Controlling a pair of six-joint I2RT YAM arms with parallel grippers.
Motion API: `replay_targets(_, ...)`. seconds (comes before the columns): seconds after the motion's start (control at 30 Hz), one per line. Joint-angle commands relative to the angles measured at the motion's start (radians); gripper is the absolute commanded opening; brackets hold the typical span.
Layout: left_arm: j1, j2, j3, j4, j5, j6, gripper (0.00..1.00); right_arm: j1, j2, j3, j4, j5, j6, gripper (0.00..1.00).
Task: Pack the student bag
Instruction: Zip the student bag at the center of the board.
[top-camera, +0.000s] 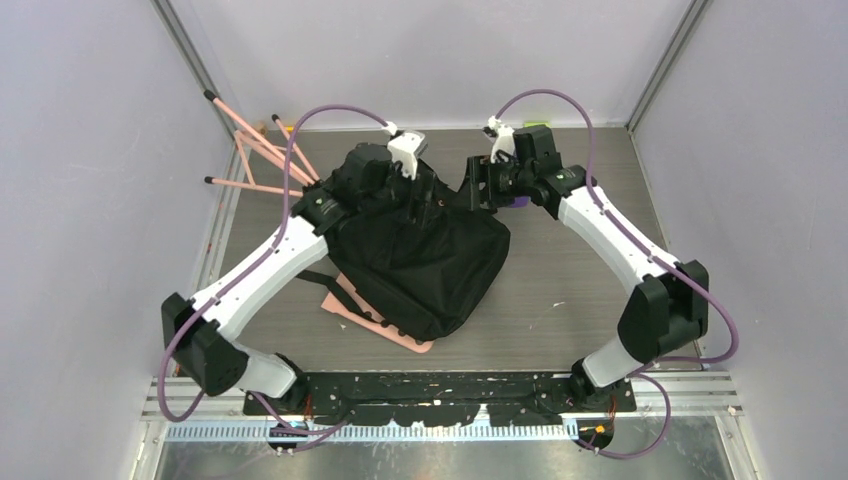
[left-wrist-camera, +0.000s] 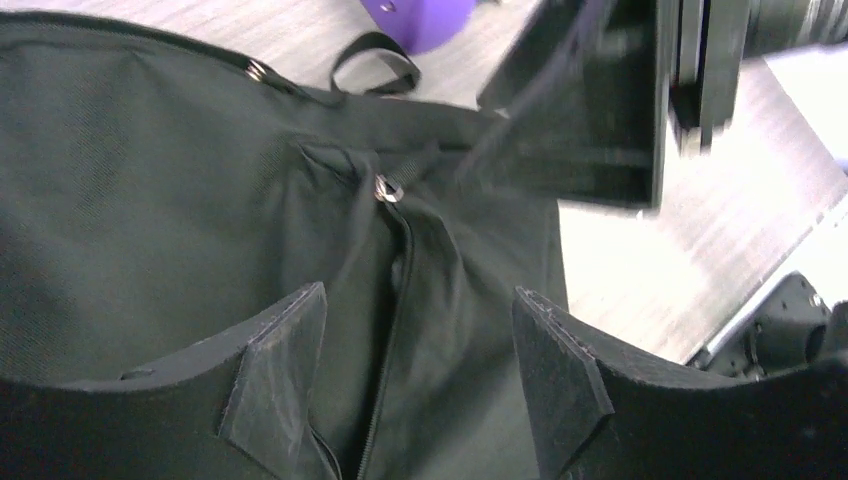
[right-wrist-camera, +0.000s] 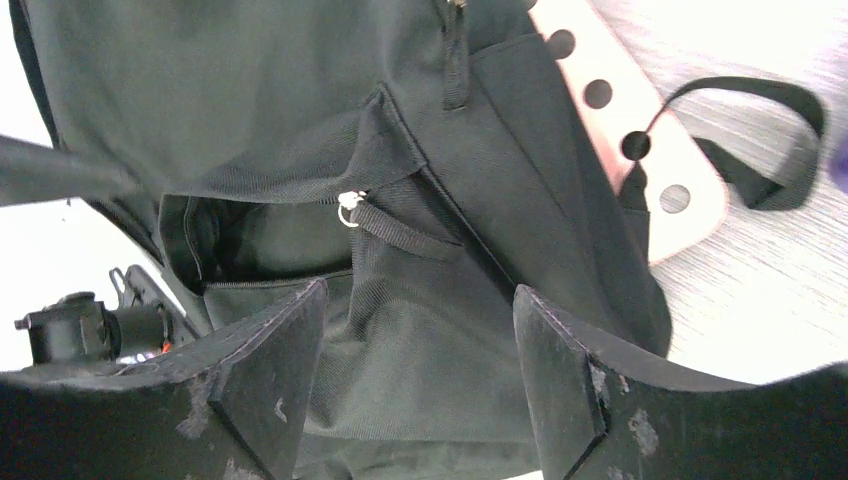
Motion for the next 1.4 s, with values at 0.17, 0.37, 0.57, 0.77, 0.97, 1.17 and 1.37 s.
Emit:
replay_targets(0.17,0.068,0.205,0.209,-0.011,-0.066,-0.109,0.65,-0.016,0.096,0.003,0.138,-0.222,-0.091,0.68)
replay_targets(0.37,0.098,0.308,0.288,-0.032,-0.028,-0.12,0.62,-0.017,0.159,0.036,0.162,-0.253,-0.074,0.58)
replay_targets(0.57,0.108,0.357,0.322,-0.056,-0.006,-0.116,0.61,-0.018,0.184,0.049,0.156,-0.301,-0.061,0.36)
replay_targets(0.77,0.107,0.383,0.35,-0.099,-0.014,-0.097,0.6,-0.017,0.14,-0.001,0.196,-0.3,-0.032,0.13)
replay_targets(0.97,0.106,0.417,0.385,-0.121,0.0,-0.088,0.59,-0.017,0.109,-0.037,0.226,-0.296,-0.01,0.39)
replay_targets(1.17,0.106,0.428,0.39,-0.123,0.009,-0.091,0.56,-0.016,0.092,-0.042,0.259,-0.288,0.015,0.4)
replay_targets(1.37,0.106,0.431,0.39,-0.119,0.012,-0.093,0.55,-0.016,0.102,-0.037,0.258,-0.282,0.017,0.34)
